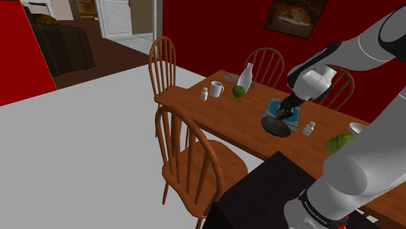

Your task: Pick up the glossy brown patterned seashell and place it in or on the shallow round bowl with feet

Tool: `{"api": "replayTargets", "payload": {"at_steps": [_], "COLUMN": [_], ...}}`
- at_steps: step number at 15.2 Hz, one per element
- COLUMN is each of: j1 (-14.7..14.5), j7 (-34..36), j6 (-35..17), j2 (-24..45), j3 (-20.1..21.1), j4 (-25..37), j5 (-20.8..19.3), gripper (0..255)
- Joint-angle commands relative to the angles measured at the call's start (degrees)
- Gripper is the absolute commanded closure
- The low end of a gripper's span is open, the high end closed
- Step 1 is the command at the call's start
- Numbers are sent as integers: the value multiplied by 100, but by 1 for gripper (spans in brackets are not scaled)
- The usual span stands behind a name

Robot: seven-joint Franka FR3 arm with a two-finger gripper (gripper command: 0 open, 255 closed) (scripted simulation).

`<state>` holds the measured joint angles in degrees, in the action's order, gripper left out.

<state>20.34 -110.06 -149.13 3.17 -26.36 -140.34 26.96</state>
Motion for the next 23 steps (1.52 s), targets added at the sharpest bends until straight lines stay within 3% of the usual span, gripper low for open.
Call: {"api": "replayTargets", "payload": {"at_steps": [1,11,19,20,23], "j1": [18,209,213,213,211], "j7": [-189,-1217,-1216,-1217,-1217], "j6": [-82,-547,-548,-550,-553], "j2": [128,942,941,942,940], "j3": [19,384,388,389,390], "j4": [-1,98,98,97,93], "j5": [195,1439,1438,1440,1441], "gripper": [255,255,255,0,0]}}
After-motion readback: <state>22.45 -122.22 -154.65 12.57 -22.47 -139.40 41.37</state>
